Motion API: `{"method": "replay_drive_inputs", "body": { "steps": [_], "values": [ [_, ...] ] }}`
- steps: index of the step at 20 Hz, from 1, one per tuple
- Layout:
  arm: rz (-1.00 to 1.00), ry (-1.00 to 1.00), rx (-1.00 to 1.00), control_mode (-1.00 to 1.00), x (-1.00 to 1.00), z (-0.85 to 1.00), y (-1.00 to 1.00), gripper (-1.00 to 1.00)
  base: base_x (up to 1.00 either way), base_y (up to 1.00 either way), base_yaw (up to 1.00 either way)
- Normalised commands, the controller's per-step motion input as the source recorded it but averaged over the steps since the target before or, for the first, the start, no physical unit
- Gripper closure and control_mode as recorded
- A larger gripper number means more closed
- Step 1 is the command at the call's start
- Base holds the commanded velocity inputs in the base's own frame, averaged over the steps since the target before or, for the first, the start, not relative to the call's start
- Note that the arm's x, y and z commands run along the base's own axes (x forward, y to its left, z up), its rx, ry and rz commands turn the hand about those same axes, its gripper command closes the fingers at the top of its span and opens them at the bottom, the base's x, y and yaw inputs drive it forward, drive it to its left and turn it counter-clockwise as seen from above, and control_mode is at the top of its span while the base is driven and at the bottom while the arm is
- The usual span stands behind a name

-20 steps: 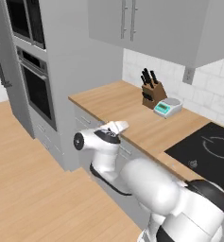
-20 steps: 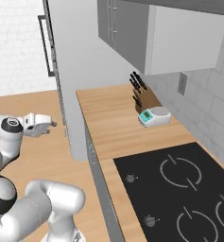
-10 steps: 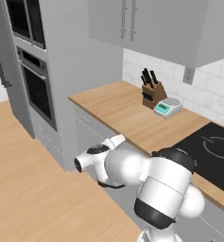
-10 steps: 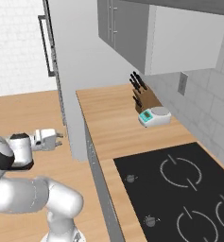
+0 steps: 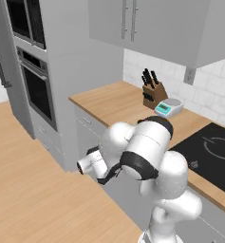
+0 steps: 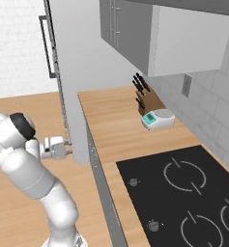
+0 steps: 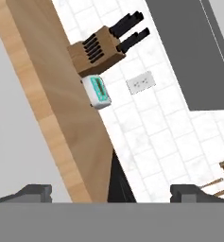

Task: Take a straw from the drawer in front and place it inside the glass cup on the dining counter.

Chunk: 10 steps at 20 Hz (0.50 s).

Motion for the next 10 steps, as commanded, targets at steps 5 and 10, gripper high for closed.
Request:
{"method": "replay_drive_inputs", "body": {
  "steps": [5,10],
  "values": [
    [-0.07,0.08,-0.07,-1.0,0.13,-0.5,-0.08,-1.0,0.0,0.0,0.0],
    [-0.05,0.0,-0.08,-1.0,0.19,-0.35,-0.25,-1.0,0.0,0.0,0.0]
  ]
}}
